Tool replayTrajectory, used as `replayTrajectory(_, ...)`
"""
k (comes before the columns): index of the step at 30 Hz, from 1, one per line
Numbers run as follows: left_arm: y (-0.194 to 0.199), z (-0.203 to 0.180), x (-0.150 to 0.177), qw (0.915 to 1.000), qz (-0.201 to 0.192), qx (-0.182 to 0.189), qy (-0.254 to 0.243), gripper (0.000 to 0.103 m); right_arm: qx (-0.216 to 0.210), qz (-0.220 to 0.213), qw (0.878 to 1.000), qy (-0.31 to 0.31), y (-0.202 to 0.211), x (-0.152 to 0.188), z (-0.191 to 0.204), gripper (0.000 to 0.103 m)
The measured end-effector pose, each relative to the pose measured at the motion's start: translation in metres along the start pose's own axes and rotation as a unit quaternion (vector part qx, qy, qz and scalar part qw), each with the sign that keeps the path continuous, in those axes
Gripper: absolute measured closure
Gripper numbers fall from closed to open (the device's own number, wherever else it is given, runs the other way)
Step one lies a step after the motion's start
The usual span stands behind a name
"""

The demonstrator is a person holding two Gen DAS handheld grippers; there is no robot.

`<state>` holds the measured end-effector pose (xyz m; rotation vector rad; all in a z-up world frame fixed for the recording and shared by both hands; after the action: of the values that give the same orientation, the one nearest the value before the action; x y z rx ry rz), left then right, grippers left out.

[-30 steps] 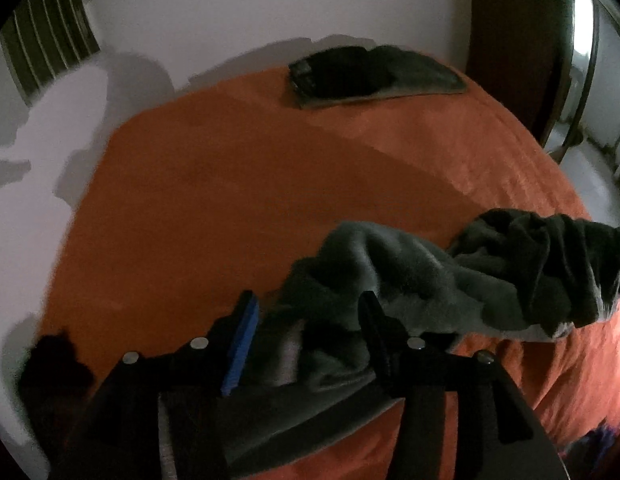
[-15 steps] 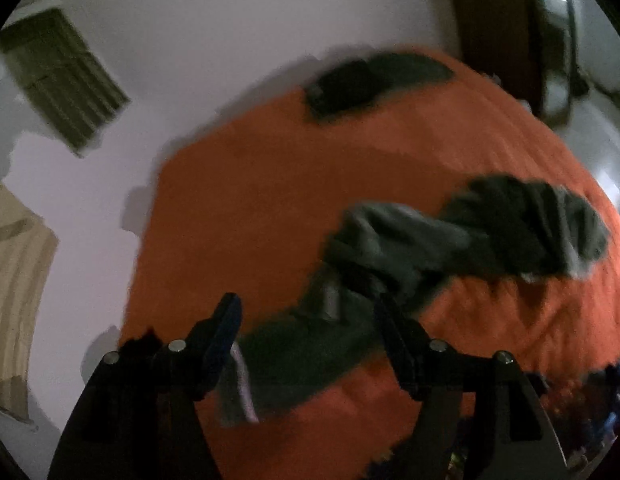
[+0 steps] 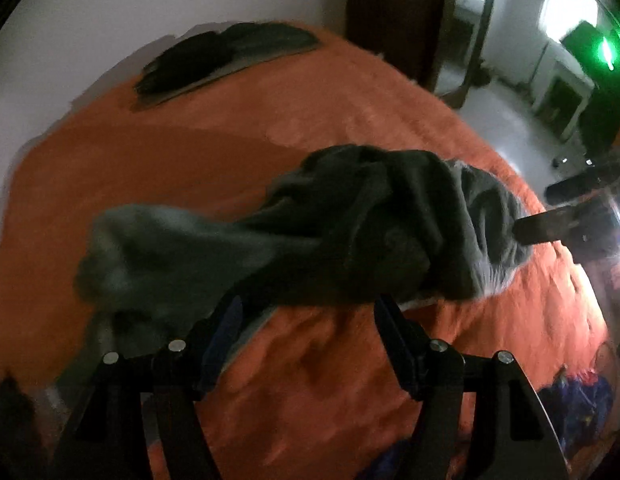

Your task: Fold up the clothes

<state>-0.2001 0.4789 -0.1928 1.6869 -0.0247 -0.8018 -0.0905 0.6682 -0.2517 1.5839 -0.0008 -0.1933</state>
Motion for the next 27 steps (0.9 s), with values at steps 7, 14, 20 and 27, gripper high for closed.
replayTrajectory(7,-0.095,0.003,0.005,0.9965,0.036,0.066,0.037,0.033,-0.080,-0.004,0.997,0.014,-0.078,-0.003,0.018,0.030)
replayTrajectory(14,-0.098,-0.025,-0.005,0.9914,0.069,0.110,-0.017,0.089,-0.104,-0.081,0.988,-0.084,-0.029,-0.027,-0.046,0.091)
replayTrajectory(20,-0.054,-0.022,-0.086,0.9908,0.027,0.109,-0.075,0.099,-0.129,-0.161,0.962,-0.181,0.035,-0.054,-0.118,0.095)
replayTrajectory(27,0.006,0.000,-0.211,0.9911,-0.038,0.121,-0.042,0.099,-0.160,-0.238,0.924,-0.253,0.110,-0.095,-0.186,0.096)
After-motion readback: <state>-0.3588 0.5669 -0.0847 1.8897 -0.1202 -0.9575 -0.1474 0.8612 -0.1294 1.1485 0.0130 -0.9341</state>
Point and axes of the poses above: each gripper's, at about its wrist camera, not at the fingertips, and y roughly against the way its jaws point, z to its left, x to its underside, the point moved 9 cm from there along -y, roughly the way its jaws point, and after that the axes turned 6 degrees about y, right-handed, at the moved point
